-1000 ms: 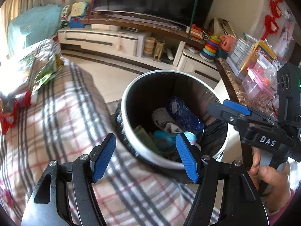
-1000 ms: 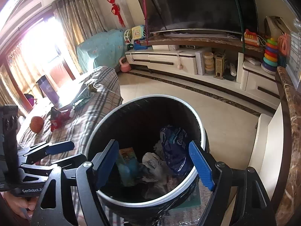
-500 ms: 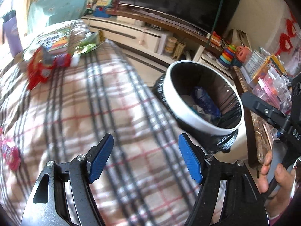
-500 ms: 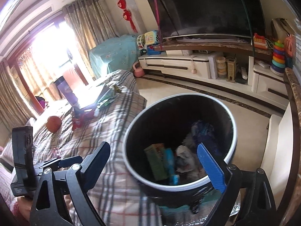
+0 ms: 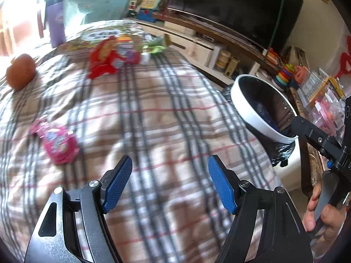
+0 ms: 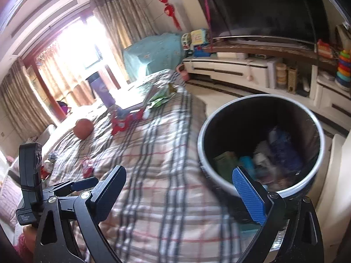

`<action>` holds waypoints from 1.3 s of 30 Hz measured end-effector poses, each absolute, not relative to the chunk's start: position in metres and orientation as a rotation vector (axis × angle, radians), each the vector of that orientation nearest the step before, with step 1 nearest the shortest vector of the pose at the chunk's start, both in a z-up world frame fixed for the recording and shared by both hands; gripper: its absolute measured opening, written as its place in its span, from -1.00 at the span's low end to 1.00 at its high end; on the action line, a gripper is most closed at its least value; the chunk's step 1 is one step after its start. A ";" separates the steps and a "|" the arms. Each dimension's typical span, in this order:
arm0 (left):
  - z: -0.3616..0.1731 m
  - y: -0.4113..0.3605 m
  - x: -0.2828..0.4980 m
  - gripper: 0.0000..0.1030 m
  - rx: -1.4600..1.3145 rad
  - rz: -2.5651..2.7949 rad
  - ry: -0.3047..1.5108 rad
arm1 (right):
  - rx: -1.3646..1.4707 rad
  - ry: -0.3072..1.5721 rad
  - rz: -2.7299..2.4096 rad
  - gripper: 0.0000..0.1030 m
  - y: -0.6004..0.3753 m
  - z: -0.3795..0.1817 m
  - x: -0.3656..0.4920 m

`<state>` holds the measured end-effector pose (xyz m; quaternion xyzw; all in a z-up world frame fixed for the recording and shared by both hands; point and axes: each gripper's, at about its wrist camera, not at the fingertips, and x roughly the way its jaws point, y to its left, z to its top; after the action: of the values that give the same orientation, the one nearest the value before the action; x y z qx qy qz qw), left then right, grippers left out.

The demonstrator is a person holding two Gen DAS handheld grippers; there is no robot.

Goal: Collect trash
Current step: 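Move both open tools back over the bed toward the pink wrapper, then grasp the pink AD candy package with left tool while right tool grasps the red snack bag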

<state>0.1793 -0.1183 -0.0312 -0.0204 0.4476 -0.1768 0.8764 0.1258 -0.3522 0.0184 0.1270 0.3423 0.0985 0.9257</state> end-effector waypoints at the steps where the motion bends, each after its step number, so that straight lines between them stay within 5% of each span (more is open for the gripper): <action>1: -0.032 -0.113 0.178 0.43 -0.047 -0.359 0.933 | 0.256 0.701 0.209 0.91 -0.347 0.018 0.126; 16: -0.048 -0.015 0.187 0.47 -0.225 -0.160 0.969 | 0.200 0.757 0.290 0.91 -0.283 -0.001 0.137; 28: -0.056 -0.014 0.225 0.47 -0.151 -0.129 0.954 | 0.157 0.766 0.296 0.91 -0.266 -0.008 0.146; 30: -0.058 -0.019 0.233 0.44 -0.098 -0.133 0.946 | 0.176 0.776 0.302 0.91 -0.267 -0.011 0.151; 32: -0.059 -0.022 0.239 0.08 -0.047 -0.139 0.929 | 0.191 0.777 0.306 0.91 -0.267 -0.013 0.156; 39: -0.059 -0.005 0.246 0.09 0.033 -0.172 0.900 | 0.183 0.815 0.343 0.91 -0.247 -0.025 0.190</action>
<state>0.2458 -0.0049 -0.0595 0.0158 0.4344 -0.0831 0.8967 0.1902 -0.2469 -0.0251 0.0884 0.3937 0.1656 0.8999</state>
